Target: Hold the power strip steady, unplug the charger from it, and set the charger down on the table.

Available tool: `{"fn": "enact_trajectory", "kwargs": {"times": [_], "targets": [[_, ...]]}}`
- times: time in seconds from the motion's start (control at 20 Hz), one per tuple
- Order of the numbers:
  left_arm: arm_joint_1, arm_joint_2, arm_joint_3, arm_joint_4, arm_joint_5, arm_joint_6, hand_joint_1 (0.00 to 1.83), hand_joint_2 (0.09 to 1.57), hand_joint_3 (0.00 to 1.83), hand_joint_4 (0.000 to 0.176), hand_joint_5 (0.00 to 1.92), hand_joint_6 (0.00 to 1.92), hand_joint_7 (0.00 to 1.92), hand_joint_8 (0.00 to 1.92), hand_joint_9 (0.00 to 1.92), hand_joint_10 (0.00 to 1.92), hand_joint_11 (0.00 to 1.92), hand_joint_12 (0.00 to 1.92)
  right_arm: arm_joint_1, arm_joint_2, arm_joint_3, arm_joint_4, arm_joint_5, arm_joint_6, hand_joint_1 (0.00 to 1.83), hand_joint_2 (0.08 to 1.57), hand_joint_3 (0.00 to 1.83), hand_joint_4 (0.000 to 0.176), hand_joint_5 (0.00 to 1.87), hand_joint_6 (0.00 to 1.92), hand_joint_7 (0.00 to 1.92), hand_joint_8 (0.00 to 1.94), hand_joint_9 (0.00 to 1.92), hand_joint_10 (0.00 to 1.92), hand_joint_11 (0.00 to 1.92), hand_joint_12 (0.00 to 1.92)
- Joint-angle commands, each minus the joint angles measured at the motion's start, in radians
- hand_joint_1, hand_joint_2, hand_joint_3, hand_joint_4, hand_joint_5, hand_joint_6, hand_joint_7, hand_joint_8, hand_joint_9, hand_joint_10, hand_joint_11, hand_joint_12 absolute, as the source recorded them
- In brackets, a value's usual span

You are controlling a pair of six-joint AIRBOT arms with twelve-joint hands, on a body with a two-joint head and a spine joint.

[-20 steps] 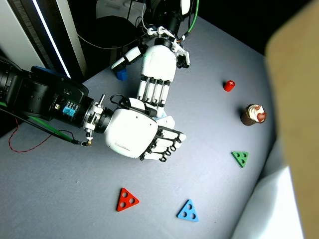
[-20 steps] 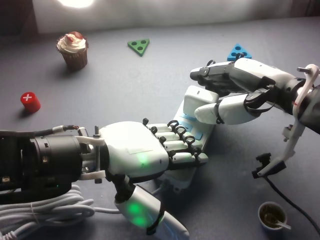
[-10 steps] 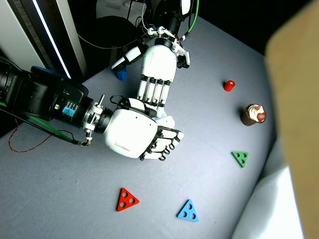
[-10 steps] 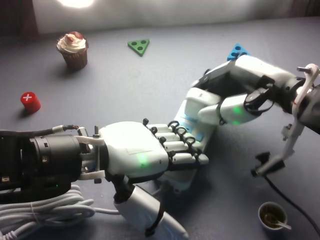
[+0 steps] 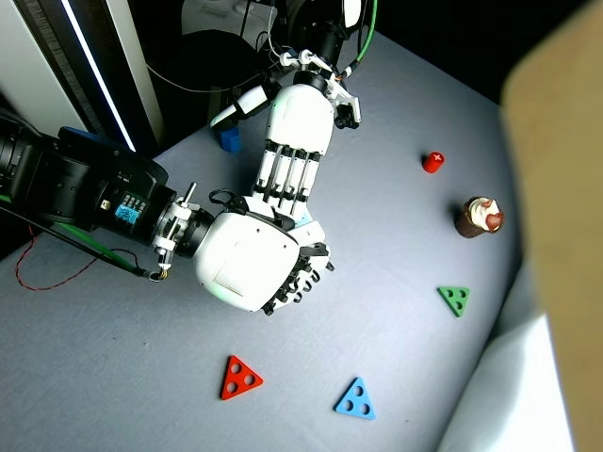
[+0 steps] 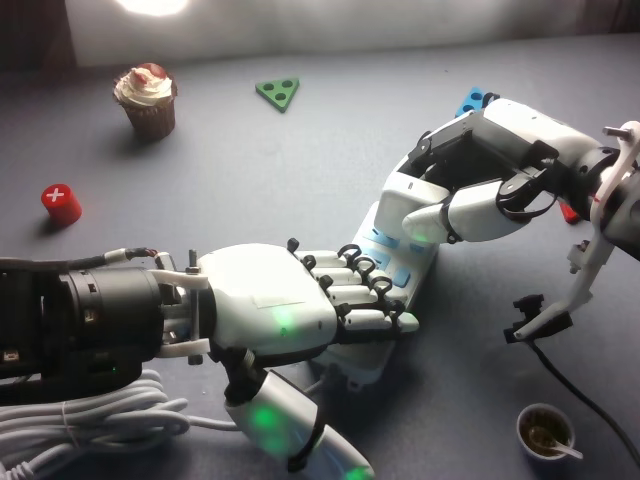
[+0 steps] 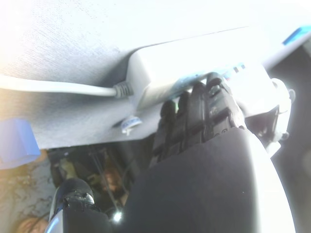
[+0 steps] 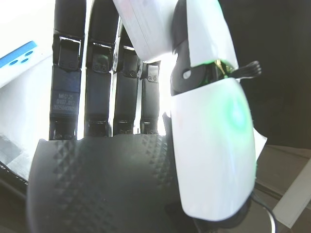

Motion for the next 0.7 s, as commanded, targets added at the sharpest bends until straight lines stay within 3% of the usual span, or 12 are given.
{"fn": "enact_trajectory", "kwargs": {"times": [0.0, 0.3, 0.65], "targets": [[-0.003, 0.001, 0.005, -0.007, -0.012, -0.008, 0.0, 0.85, 0.0, 0.0, 0.07, 0.0, 0.07, 0.0, 0.05, 0.0, 0.05, 0.03, 0.0, 0.011, -0.004, -0.032, 0.052, 0.018, 1.4, 1.03, 0.0, 0.0, 1.06, 0.84, 1.31, 0.25, 1.09, 0.93, 0.93, 0.66], [-0.003, 0.002, 0.002, -0.007, -0.012, -0.009, 0.0, 0.86, 0.0, 0.0, 0.06, 0.01, 0.06, 0.01, 0.04, 0.01, 0.03, 0.03, 0.028, 0.025, -0.007, -0.048, 0.071, 0.02, 1.4, 1.03, 0.0, 0.0, 1.06, 0.83, 1.34, 0.21, 1.1, 0.91, 0.94, 0.64], [-0.004, 0.002, 0.001, -0.007, -0.009, -0.011, 0.0, 0.86, 0.0, 0.0, 0.06, 0.0, 0.06, 0.0, 0.05, 0.01, 0.04, 0.03, 0.039, 0.054, -0.016, -0.084, 0.135, 0.029, 1.4, 1.03, 0.0, 0.0, 1.06, 0.83, 1.29, 0.29, 1.11, 0.9, 0.98, 0.59]]}}
